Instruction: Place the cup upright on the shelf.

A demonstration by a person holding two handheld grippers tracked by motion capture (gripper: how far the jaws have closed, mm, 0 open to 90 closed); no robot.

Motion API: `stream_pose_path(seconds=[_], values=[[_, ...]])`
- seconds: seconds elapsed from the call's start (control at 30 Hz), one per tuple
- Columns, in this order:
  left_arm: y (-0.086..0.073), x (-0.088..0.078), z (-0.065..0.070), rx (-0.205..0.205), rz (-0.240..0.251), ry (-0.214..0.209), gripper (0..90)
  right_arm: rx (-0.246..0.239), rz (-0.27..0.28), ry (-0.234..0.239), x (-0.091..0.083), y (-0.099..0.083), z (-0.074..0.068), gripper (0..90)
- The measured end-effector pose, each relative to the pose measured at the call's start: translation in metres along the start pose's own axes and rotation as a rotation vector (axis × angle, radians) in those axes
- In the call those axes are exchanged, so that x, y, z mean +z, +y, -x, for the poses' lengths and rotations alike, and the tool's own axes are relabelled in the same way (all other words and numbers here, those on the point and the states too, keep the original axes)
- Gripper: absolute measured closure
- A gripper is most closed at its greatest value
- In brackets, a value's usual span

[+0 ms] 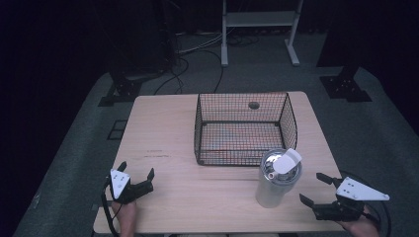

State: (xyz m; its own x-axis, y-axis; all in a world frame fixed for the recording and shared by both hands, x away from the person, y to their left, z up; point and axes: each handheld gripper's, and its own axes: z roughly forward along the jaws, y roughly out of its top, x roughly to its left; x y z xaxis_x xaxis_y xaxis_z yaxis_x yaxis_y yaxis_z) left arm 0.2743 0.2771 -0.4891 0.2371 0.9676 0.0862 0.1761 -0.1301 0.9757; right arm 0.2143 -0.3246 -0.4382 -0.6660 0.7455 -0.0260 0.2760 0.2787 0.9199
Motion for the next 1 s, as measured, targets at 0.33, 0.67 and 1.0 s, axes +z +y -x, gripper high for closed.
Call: stream_pose_path(seconds=[0.33, 0.67, 1.0], values=[[0.000, 0.000, 0.000, 0.000, -0.001, 0.001, 0.0, -0.019, -0.007, 0.068, 0.001, 0.001, -0.013, 5.5], [0.000, 0.000, 0.000, -0.005, 0.003, 0.001, 0.0, -0.033, -0.013, 0.125, 0.014, 0.003, -0.027, 3.0], [0.000, 0.000, -0.001, -0.006, 0.005, 0.000, 0.0, -0.037, -0.019, 0.133, 0.036, 0.003, -0.035, 3.0]])
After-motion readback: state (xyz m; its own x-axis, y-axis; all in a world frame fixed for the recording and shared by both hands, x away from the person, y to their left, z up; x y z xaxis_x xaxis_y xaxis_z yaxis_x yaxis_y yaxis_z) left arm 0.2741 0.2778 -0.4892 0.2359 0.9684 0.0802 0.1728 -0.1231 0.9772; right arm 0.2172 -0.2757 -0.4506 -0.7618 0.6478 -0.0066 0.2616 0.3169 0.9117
